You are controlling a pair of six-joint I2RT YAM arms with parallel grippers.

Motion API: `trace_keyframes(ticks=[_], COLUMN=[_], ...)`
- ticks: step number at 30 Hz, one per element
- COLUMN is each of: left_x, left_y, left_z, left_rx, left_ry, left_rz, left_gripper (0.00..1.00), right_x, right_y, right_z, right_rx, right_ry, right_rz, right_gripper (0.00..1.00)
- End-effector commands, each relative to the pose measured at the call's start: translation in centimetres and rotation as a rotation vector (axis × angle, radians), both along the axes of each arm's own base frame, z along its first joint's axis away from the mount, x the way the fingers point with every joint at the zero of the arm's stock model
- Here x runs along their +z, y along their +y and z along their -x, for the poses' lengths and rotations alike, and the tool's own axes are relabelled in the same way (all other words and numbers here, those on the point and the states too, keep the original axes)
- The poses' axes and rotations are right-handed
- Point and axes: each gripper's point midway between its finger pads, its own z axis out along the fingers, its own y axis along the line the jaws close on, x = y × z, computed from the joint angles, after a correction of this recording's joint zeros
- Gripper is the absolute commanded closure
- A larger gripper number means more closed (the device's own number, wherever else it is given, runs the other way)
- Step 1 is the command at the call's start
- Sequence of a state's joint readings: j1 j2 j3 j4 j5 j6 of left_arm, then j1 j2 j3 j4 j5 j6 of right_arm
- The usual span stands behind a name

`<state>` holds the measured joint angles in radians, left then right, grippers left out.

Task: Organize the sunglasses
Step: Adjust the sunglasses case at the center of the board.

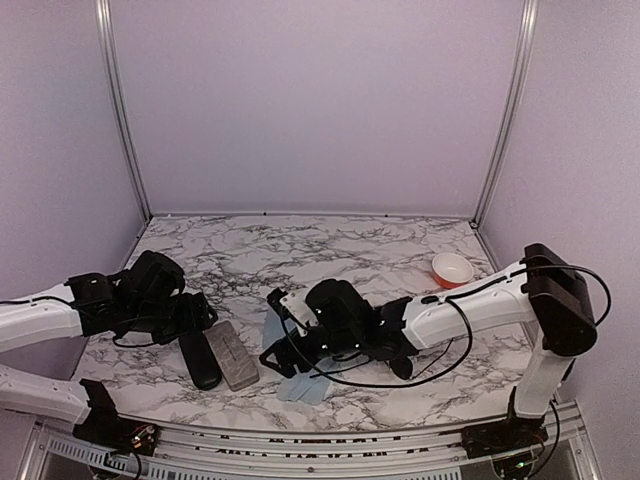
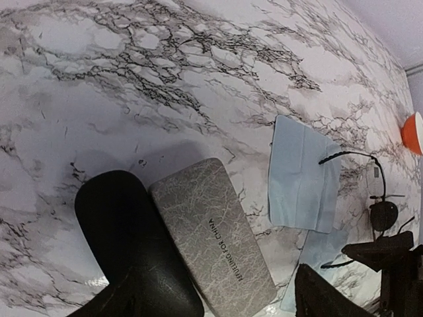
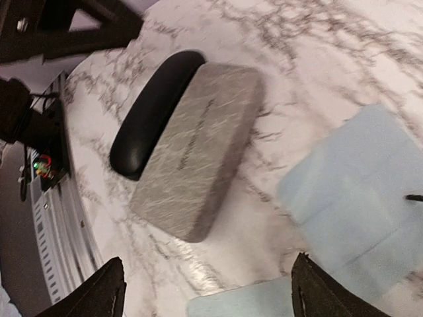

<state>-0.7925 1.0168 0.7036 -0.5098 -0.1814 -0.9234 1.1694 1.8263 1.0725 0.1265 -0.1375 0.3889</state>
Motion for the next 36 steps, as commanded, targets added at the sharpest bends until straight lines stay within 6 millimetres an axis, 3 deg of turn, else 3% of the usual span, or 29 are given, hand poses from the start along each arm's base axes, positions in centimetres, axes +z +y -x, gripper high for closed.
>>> trace_keyframes(ticks=[1,5,10,12,13,15,36], left_x=[-1.4,-1.7,-3.1,-3.6,-3.7,-4.3,-7.9], left_y=[-0.4,-2.8,-4.5,-4.6,-4.6,-4.7,-3.5], left_z=[-0.3,-0.8,-0.9,-0.7,-0.6,-0.4,-0.3], left_rx=[0.150,0.181,0.217,0.246,0.261,0.276,0.339], left_ry=[0.043,0.064,0.107,0.118,0.120,0.130,0.131], left_rz=[-0.010,-0.025,-0.085,-0.103,-0.102,-0.110,-0.236], left_gripper=[0.24,0.22,0.19,0.19,0.12,0.08,0.06], right_x=[2.6,2.4,1.4,1.1,1.0,1.0,2.4], right_y=[-3.9,-6.7,-8.2,-8.8,-9.1,-9.5,-12.0], right_z=[-5.2,-6.4,-6.1,-5.9,-5.9,-5.8,-5.4], right_rx=[-0.204,-0.307,-0.332,-0.344,-0.347,-0.353,-0.383], right_ry=[-0.149,-0.195,-0.174,-0.169,-0.169,-0.174,-0.208], right_rz=[0.021,0.079,0.116,0.127,0.129,0.128,0.153], right_gripper=[0.15,0.12,0.11,0.12,0.11,0.11,0.10])
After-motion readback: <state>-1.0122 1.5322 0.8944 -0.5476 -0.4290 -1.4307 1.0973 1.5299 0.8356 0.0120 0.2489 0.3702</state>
